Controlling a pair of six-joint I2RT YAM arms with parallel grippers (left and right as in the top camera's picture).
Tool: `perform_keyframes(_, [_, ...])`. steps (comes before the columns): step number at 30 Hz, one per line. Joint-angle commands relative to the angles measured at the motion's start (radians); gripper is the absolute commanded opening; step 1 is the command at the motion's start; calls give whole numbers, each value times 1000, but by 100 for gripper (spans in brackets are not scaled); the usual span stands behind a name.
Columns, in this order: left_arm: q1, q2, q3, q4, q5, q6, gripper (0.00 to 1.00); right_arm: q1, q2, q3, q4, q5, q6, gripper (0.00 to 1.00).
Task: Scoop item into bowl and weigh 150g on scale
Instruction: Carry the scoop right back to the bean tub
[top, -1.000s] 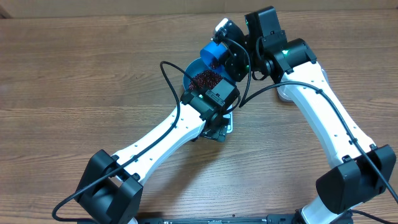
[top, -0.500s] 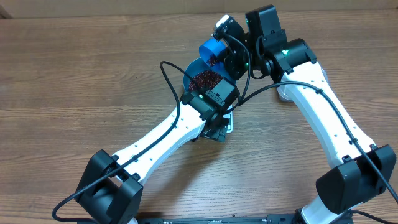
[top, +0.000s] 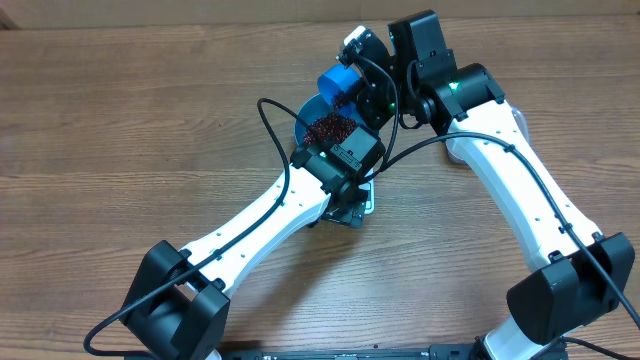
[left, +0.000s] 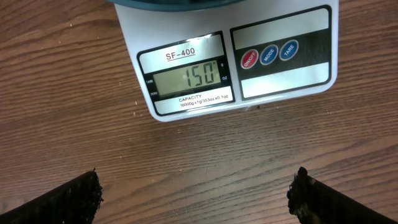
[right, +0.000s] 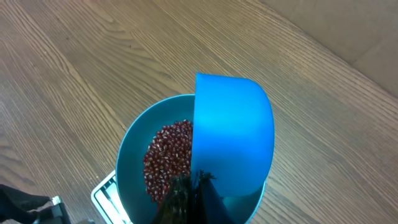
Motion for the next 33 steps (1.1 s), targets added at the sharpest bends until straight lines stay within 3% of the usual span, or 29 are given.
perform_keyframes(1, [4, -27, -5, 0, -17, -13, 100, -10, -4, 31, 14, -16, 54, 4])
perform_keyframes(5, [4, -28, -5, 0, -17, -13, 99, -11, -4, 31, 16, -15, 90, 4])
perform_keyframes(12, [4, -27, -5, 0, -17, -13, 99, -82, -4, 31, 35, -35, 323, 4])
perform_keyframes(19, [4, -28, -5, 0, -17, -13, 100, -283, -4, 31, 20, -365, 476, 4])
perform_keyframes(23, [4, -27, -5, 0, -17, -13, 99, -432, -4, 31, -28, -489, 482, 4])
perform_keyframes(33, [4, -27, -5, 0, -17, -13, 99, -729, 12, 3, -174, -436, 475, 4])
